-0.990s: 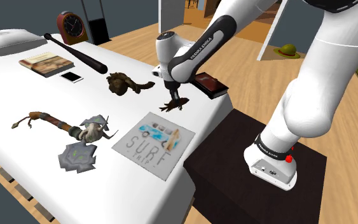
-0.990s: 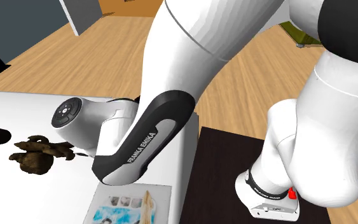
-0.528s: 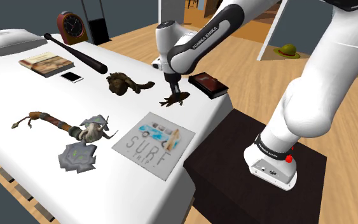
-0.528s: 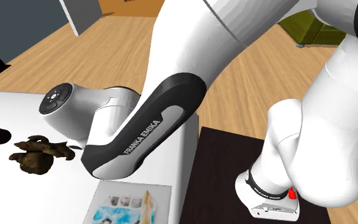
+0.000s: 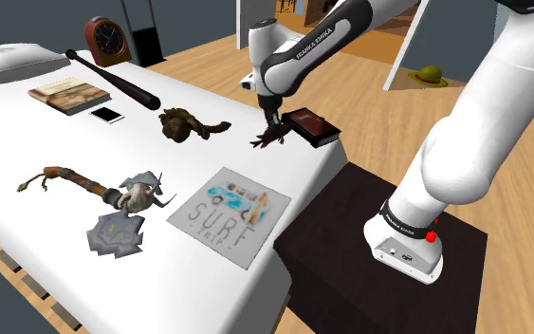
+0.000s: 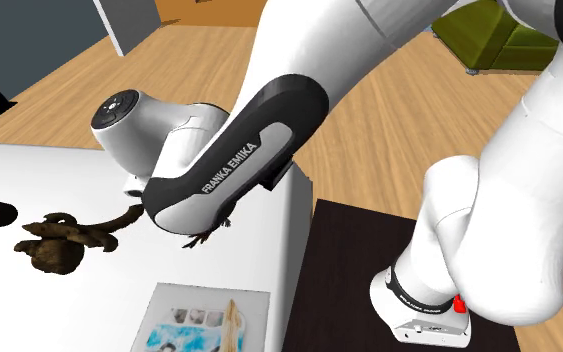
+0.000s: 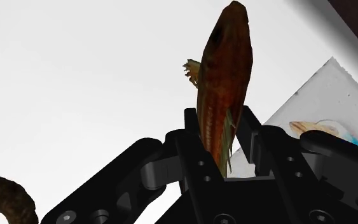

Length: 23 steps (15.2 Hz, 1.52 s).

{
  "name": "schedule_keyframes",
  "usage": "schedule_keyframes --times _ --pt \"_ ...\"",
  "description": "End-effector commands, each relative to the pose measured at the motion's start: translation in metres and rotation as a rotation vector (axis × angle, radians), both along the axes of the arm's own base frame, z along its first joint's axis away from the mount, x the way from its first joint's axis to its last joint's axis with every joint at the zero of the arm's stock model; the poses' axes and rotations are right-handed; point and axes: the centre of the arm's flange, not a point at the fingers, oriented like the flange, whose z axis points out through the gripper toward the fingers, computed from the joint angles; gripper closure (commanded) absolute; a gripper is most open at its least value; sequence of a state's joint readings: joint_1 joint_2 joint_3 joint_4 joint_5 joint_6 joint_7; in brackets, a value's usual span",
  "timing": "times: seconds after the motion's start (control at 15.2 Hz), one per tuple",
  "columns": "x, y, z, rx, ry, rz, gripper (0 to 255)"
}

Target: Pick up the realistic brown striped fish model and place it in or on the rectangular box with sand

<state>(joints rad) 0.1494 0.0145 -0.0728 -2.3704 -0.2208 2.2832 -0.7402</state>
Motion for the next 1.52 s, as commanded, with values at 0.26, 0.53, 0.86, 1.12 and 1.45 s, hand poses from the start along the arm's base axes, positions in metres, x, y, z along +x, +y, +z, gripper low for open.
schedule_keyframes --times 0.26,0.53,0.86,1.12,1.45 --pt "0.010 -0.080 0.000 0.000 0.000 0.002 255" --pt "0.015 -0.132 0.001 0.000 0.000 0.002 255" --pt "0.023 -0.198 0.002 0.000 0.000 0.002 255" --pt "0.028 -0.251 0.003 0.000 0.000 0.002 255" --pt "0.036 -0.316 0.005 0.000 0.000 0.002 255"
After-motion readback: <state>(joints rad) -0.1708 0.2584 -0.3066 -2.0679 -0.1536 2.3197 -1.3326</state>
